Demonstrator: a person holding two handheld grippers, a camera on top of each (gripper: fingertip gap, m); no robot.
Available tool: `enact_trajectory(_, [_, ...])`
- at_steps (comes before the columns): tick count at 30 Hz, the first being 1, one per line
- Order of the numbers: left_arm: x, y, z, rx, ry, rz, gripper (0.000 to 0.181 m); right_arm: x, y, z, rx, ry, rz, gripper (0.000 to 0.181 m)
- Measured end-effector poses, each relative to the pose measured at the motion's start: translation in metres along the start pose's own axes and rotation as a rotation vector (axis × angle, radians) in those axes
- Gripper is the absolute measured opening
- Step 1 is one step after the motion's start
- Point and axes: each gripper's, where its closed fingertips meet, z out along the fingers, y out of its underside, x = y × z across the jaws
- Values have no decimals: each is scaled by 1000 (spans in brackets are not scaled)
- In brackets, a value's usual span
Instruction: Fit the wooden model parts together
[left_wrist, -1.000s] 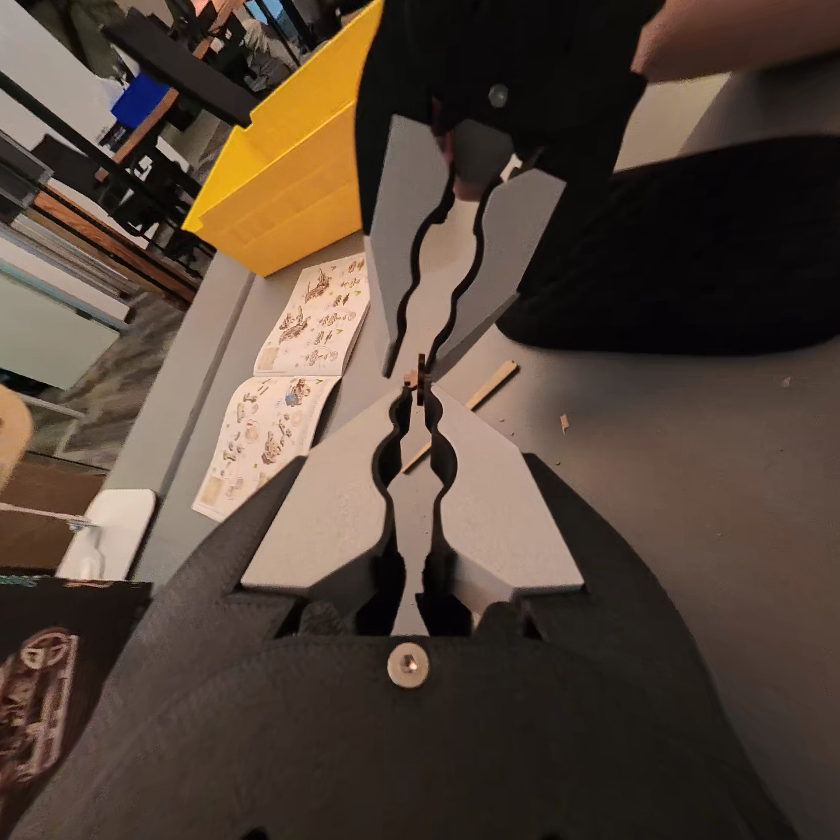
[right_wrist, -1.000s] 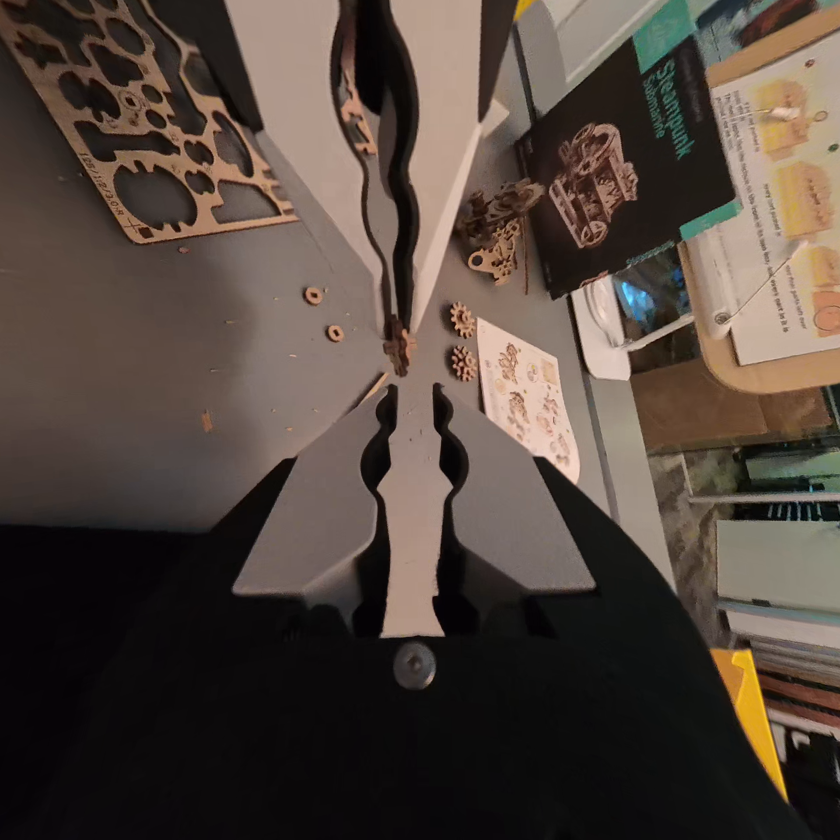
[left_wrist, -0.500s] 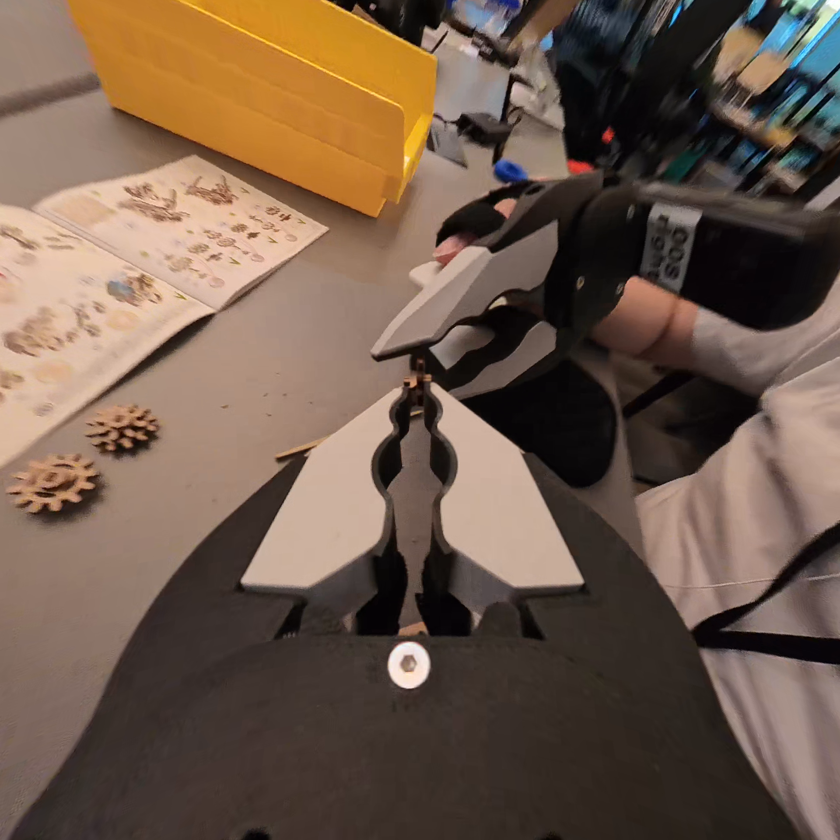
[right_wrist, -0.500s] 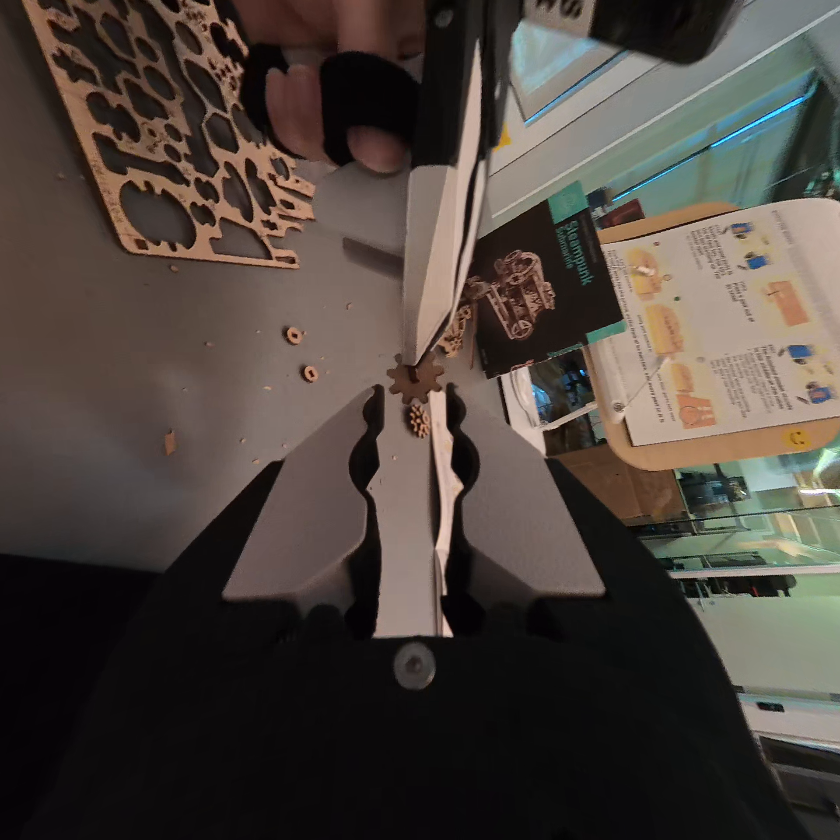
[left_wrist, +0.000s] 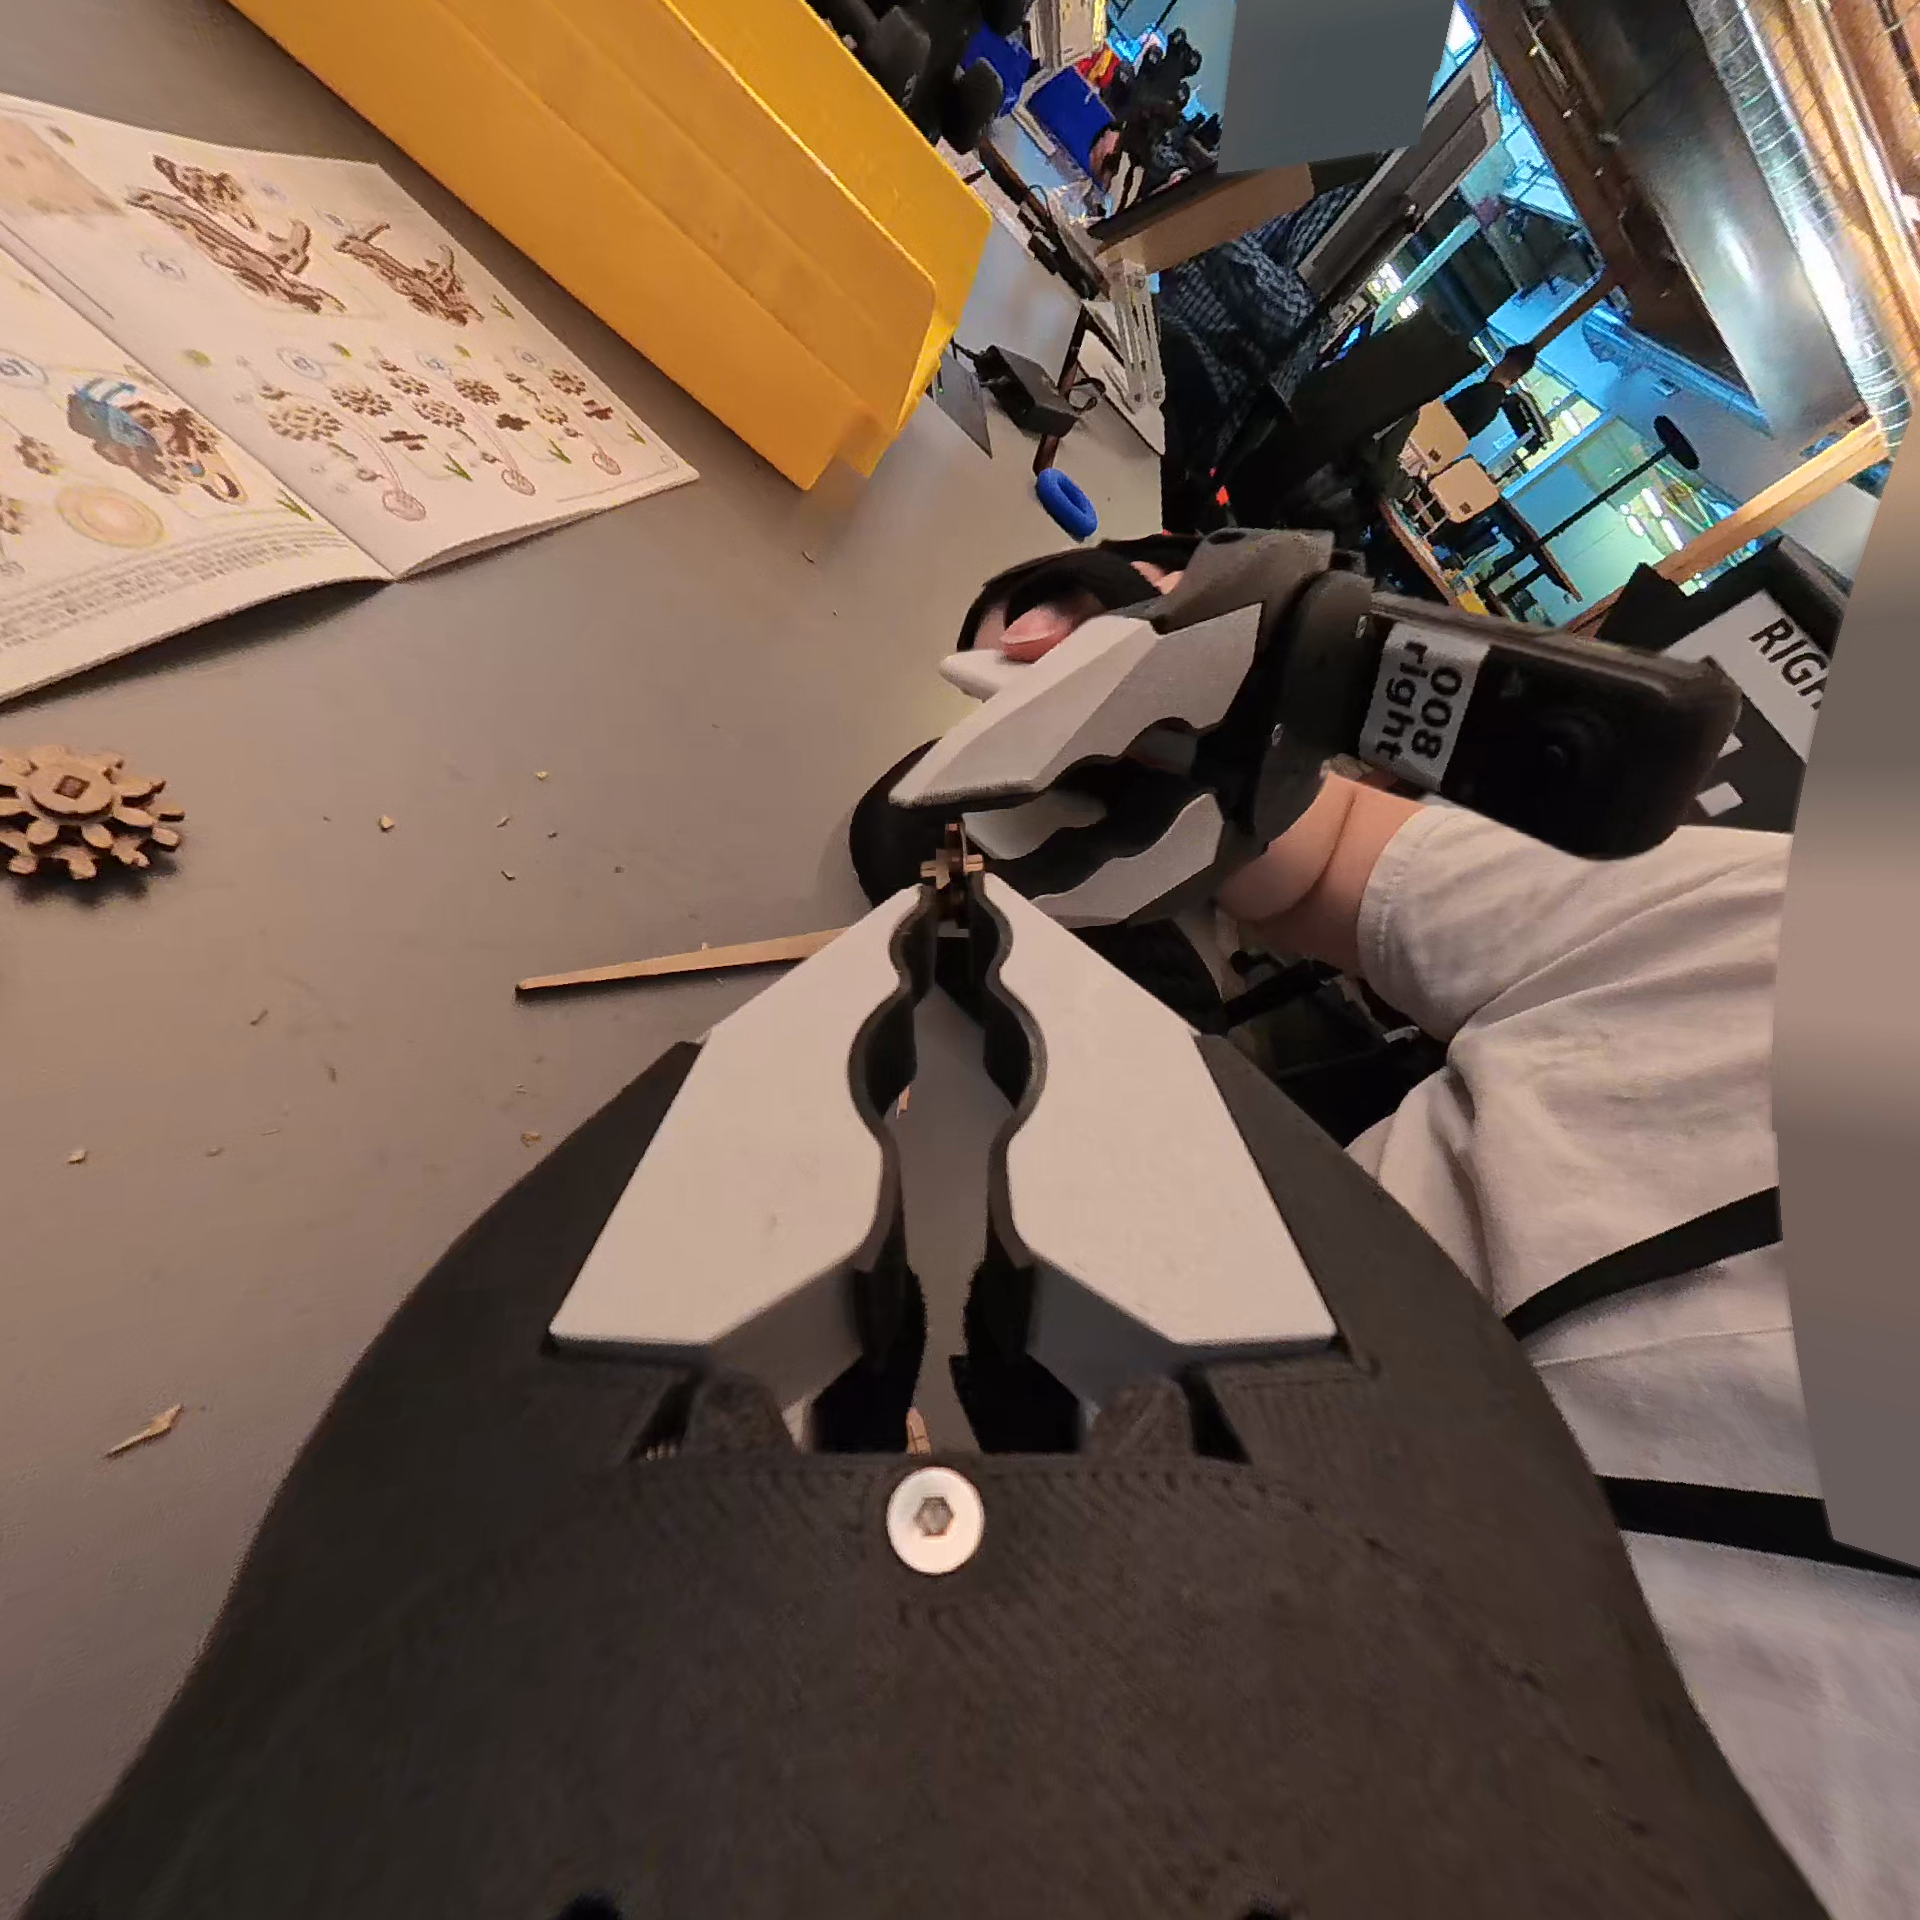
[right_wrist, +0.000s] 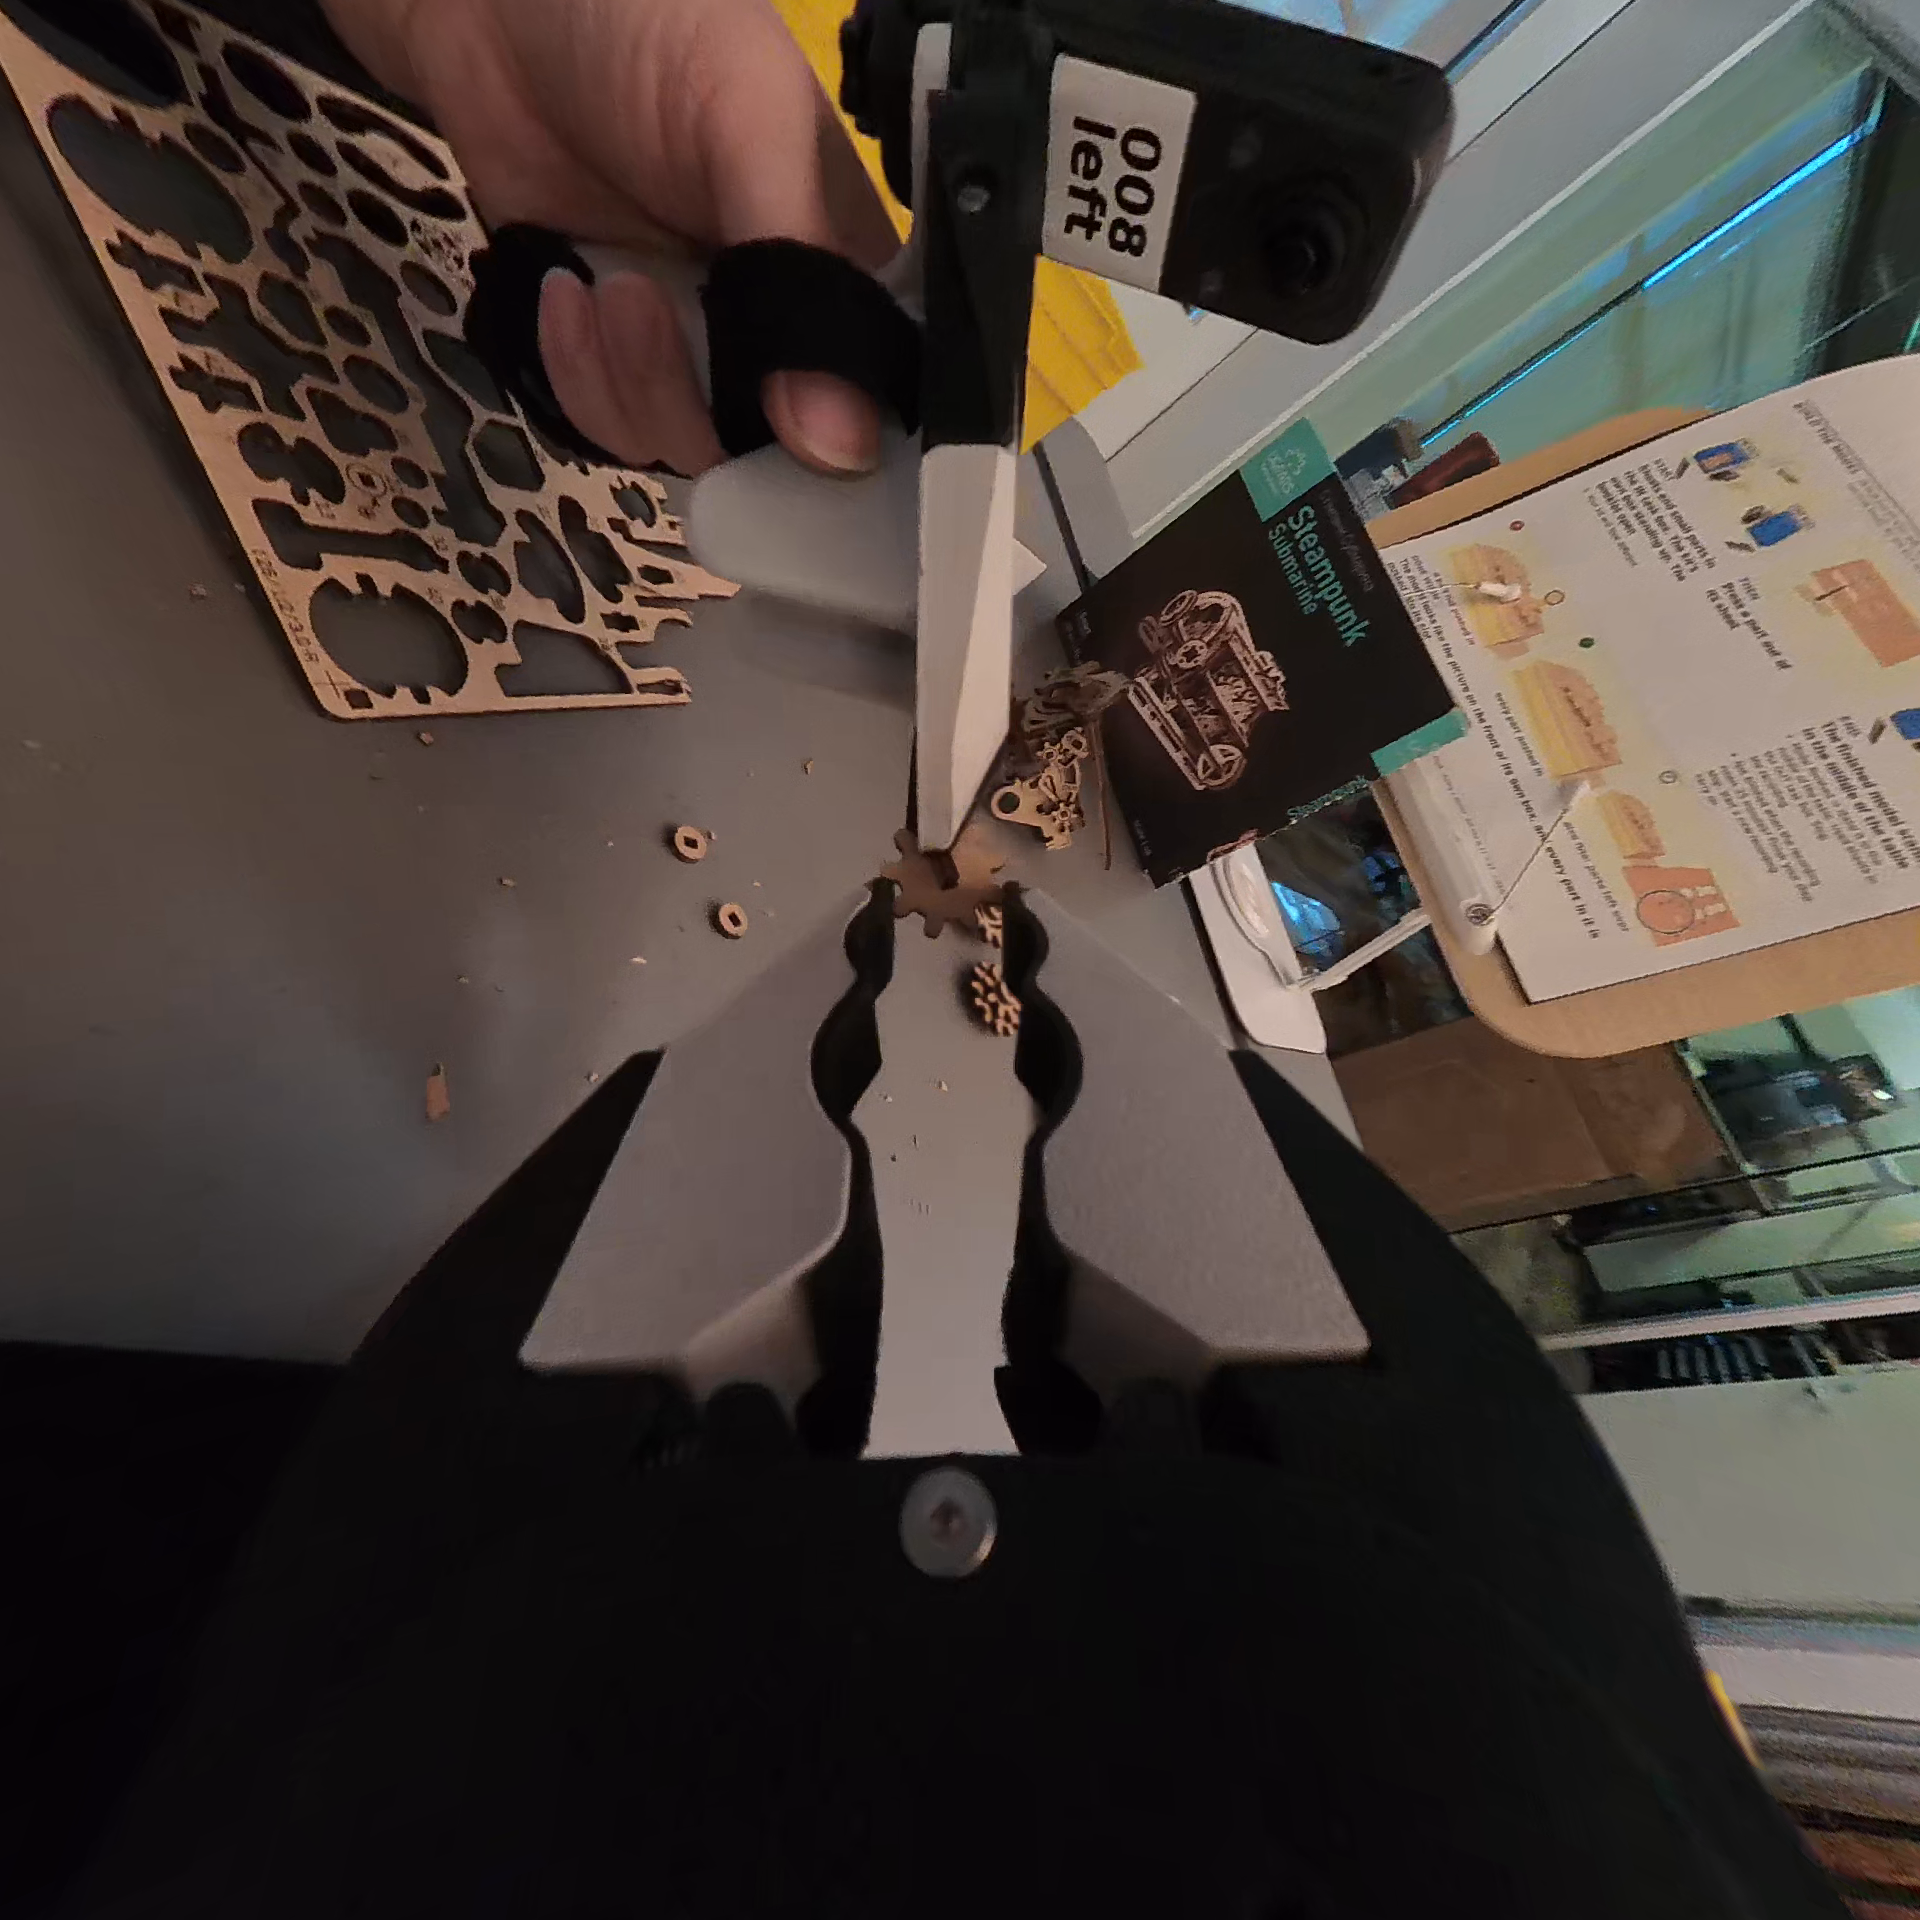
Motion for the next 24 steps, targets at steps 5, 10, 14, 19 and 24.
enact_trajectory(5, [-4,0,-2,-15,-44,95,7,-1,4,2,3,-54,128,19])
enact_trajectory(10, [-16,4,-7,-88,-180,341,11,-5,14,6,-10,-143,334,20])
enact_trajectory(14, [-19,7,-10,-130,-230,481,11,-6,17,9,-5,-182,470,20])
enact_trajectory(19, [-14,8,-9,-126,-188,434,9,-13,14,13,-20,-145,379,20])
enact_trajectory(24, [-17,12,-10,-145,-180,366,0,-16,12,15,-47,-99,288,20])
